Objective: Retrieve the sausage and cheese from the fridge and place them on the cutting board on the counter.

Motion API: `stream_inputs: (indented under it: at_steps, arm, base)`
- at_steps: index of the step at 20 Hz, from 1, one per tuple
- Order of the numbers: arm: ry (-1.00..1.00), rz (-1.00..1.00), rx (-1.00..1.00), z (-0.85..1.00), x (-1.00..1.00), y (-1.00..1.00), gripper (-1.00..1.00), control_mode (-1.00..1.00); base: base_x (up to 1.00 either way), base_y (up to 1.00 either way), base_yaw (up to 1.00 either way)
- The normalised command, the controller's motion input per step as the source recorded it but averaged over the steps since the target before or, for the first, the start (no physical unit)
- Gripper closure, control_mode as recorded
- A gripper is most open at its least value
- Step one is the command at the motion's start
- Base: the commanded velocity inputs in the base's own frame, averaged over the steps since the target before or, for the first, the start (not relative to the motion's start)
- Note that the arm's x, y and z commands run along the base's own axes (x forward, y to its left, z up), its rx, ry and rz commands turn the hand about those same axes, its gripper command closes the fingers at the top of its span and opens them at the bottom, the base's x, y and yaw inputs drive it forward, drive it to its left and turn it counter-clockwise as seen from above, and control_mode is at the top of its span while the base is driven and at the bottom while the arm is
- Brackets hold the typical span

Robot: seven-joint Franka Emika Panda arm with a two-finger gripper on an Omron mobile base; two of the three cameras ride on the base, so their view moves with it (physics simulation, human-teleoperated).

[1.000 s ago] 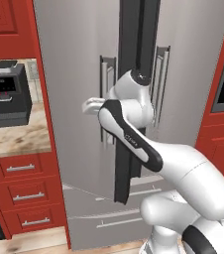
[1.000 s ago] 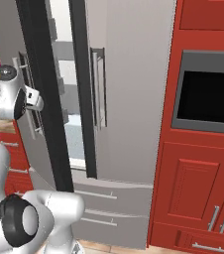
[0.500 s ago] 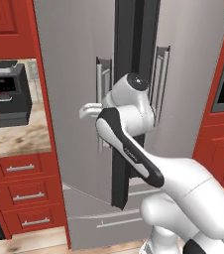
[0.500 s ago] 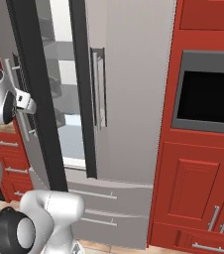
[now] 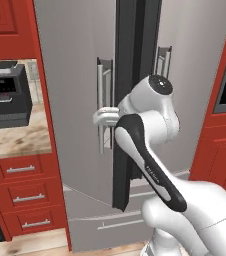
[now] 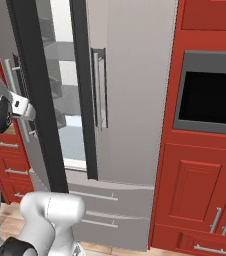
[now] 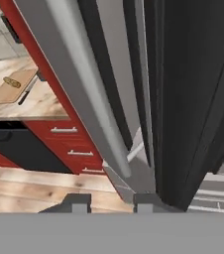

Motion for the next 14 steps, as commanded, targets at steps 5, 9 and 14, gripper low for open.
stream_inputs:
  at_steps: [5,9,14]
  arm:
    - [0.01,-0.02,0.0,0.06,-0.04,-0.68,-1.0,-1.0]
    - [0.0,0.0,0.0,0.0,0.04,-0.7,-1.0,-1.0]
    - [-0.03,0.0,0.15,0.0,0.1,-0.66,-1.0,-1.0]
  base:
    - [0.0,0.0,0.0]
    - [0.0,0.0,0.0]
    - [0.0,0.0,0.0]
